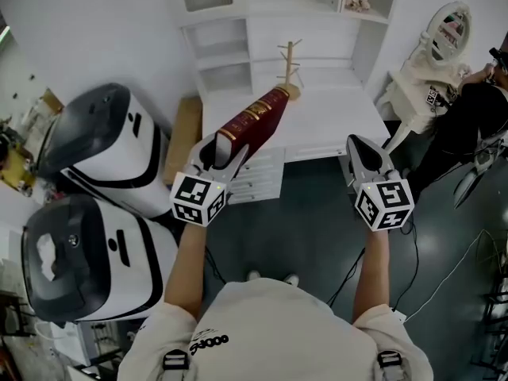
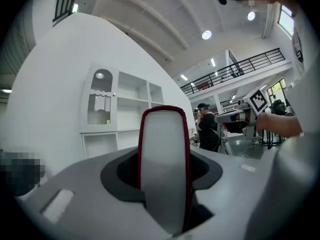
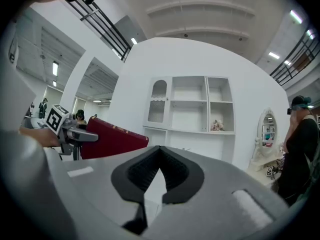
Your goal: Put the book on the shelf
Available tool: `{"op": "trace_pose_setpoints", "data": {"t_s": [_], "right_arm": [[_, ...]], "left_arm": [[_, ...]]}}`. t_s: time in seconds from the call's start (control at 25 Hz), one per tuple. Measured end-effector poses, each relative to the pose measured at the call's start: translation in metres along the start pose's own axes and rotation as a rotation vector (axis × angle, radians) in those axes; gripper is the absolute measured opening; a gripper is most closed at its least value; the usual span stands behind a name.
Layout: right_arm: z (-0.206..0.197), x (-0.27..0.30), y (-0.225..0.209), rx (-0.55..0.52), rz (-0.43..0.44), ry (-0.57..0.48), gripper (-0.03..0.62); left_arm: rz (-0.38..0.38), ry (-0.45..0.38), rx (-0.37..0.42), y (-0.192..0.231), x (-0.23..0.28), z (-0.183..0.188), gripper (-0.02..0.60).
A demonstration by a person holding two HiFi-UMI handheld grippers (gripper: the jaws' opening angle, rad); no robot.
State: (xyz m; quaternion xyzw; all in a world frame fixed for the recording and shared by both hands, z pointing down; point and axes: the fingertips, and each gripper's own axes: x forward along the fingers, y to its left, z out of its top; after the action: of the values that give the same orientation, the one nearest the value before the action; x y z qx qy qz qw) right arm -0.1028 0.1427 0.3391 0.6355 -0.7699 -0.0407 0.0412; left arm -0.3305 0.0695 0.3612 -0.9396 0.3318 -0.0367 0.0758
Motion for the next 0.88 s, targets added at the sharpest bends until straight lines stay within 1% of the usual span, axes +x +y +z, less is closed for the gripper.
{"op": "trace_pose_setpoints", "data": {"t_s": [0.12, 0.32, 0.48, 0.64, 0.8, 0.88], "right_arm": [[-0.001, -0.005, -0.013, -0.013, 0.001, -0.010, 0.002], [-0.007, -0.015, -0.037, -0.011, 0.037, -0.034, 0.002], [-0.022, -0.019, -0.053, -0.054, 0.041, -0.010, 0.002], [-0.025, -0.016, -0.065, -0.052, 0.063, -0.003, 0.002], [-0.021, -0.009, -0.087, -0.013, 0.048, -0.029, 0.002], [-0.021, -0.005, -0.095, -0.011, 0.038, -0.034, 0.002]], "left_arm": [[0.004, 0.000, -0.007, -0.011, 0.008, 0.000, 0.227], [0.036, 0.000, -0.013, -0.029, 0.021, 0.002, 0.227], [0.036, 0.011, -0.015, -0.047, 0.033, -0.004, 0.227], [0.037, 0.011, -0.020, -0.054, 0.048, -0.003, 0.227], [0.031, 0.005, -0.024, -0.055, 0.070, -0.001, 0.227], [0.021, 0.010, -0.025, -0.054, 0.082, -0.003, 0.227]]}}
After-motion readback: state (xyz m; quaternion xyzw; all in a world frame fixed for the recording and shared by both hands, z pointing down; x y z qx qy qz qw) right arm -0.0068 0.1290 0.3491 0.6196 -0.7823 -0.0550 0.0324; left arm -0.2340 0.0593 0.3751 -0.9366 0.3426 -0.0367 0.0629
